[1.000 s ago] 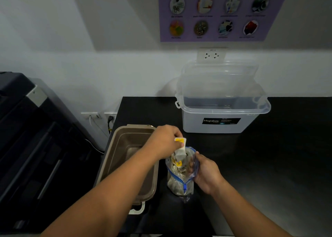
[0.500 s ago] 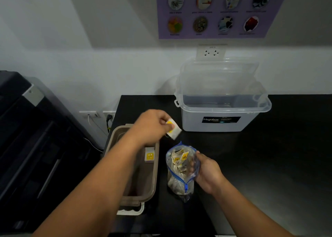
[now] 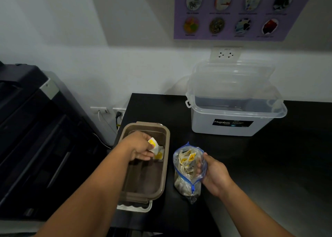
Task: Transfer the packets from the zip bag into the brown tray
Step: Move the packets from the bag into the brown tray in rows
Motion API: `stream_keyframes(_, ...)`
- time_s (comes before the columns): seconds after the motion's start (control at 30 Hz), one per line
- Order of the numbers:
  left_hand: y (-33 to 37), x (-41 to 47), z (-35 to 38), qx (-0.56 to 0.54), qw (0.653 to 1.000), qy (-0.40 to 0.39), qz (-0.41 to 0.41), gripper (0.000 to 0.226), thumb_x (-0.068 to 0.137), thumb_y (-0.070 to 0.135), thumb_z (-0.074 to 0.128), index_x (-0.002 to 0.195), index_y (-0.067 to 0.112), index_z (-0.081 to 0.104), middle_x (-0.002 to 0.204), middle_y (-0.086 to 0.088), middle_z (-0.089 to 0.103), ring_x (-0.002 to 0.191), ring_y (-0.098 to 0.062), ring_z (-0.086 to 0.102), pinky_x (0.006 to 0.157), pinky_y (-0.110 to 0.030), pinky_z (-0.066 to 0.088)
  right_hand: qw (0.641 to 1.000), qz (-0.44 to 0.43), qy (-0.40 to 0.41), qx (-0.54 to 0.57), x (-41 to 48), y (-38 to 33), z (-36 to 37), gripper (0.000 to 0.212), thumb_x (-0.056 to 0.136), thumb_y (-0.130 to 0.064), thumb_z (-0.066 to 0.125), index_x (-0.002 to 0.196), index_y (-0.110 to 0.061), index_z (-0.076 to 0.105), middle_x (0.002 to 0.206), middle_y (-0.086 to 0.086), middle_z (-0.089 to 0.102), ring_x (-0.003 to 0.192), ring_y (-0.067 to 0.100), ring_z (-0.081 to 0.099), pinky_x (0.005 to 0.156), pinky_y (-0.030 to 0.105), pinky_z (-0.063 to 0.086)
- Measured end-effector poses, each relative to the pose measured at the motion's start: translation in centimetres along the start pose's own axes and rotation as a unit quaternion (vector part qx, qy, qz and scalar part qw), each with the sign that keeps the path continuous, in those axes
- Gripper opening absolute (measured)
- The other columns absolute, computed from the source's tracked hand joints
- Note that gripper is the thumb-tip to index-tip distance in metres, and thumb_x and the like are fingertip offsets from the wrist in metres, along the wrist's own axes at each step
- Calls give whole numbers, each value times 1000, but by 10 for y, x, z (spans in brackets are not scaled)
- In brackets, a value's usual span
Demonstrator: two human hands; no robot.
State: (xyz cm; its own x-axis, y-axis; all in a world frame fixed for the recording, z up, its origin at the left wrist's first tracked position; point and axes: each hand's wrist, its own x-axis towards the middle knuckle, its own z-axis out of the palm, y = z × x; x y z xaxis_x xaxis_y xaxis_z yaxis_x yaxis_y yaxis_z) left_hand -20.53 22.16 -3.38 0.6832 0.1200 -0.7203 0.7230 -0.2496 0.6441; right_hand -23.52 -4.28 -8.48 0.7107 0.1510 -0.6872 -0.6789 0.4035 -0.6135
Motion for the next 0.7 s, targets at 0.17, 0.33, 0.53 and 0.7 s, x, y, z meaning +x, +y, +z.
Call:
stream_keyframes(0.17,-18,35,8,74,995,21,-63,14,94,2,64,106,10,66,82,-10,66,66,-11,61,56,-24,52,1000,7,2,12,1,1,-3,33,110,-20,43,130,-3,64,116,22,75,110,37,73,95,56,55)
stream_keyframes(0.33,-27,53,12,34,995,24,-92,9,93,4,66,96,11,62,66,-6,55,55,-10,48,51,-20,42,1000,0,2,12,0,2,-3,35,110,-21,43,130,-2,64,117,22,75,112,37,72,95,54,55)
stream_keyframes(0.53,-34,64,23,-32,997,42,-63,20,91,6,71,109,11,63,95,-13,65,76,-21,61,66,-31,51,1000,3,16,14,2,5,-2,37,109,-23,44,131,0,63,126,26,70,119,41,68,91,52,58)
stream_keyframes(0.7,-45,91,21,62,991,112,-29,39,64,22,93,95,8,74,92,-15,74,90,-33,72,85,-47,61,1000,7,22,13,2,5,-4,37,109,-24,43,130,-1,64,120,24,73,113,39,72,92,53,57)
